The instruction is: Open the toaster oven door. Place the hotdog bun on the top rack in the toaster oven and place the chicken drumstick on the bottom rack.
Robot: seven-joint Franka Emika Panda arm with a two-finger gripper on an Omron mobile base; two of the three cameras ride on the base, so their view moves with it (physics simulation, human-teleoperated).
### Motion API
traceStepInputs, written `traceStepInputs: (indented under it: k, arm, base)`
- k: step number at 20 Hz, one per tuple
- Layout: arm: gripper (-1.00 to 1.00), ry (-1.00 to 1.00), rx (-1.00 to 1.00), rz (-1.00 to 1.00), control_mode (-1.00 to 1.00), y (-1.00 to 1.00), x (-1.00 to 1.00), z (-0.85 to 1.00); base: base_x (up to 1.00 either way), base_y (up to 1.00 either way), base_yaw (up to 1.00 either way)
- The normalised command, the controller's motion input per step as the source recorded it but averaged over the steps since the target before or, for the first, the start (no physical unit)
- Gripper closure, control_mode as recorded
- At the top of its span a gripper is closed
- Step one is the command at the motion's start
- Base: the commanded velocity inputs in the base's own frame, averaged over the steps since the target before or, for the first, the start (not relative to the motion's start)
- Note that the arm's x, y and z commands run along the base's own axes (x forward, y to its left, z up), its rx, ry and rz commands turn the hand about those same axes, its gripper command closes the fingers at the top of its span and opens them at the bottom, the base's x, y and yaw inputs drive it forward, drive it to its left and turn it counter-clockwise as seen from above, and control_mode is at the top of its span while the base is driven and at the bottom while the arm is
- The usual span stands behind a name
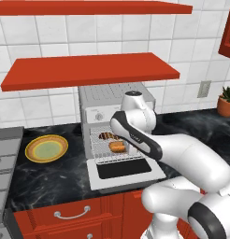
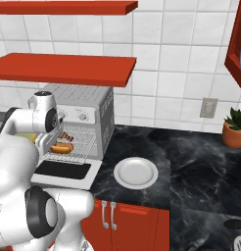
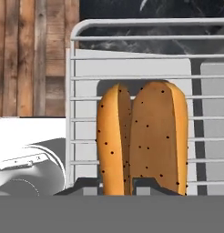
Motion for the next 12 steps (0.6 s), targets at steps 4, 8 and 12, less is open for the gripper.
traceStepInputs:
  k: [4,8,12]
  arm:
    - [-1.00,0.02,0.00,0.00,-1.00,0.00,-0.10,0.00]
    - [-1.00,0.00,0.00,0.00,-1.00,0.00,-0.13,0.18]
    - [-1.00,0.00,0.00,-0.02,-1.00,0.00,-0.36,0.40]
  base:
    - [0.00,0.00,0.00]
    - [0.00,0.00,0.00]
    - [0.00,0.00,0.00]
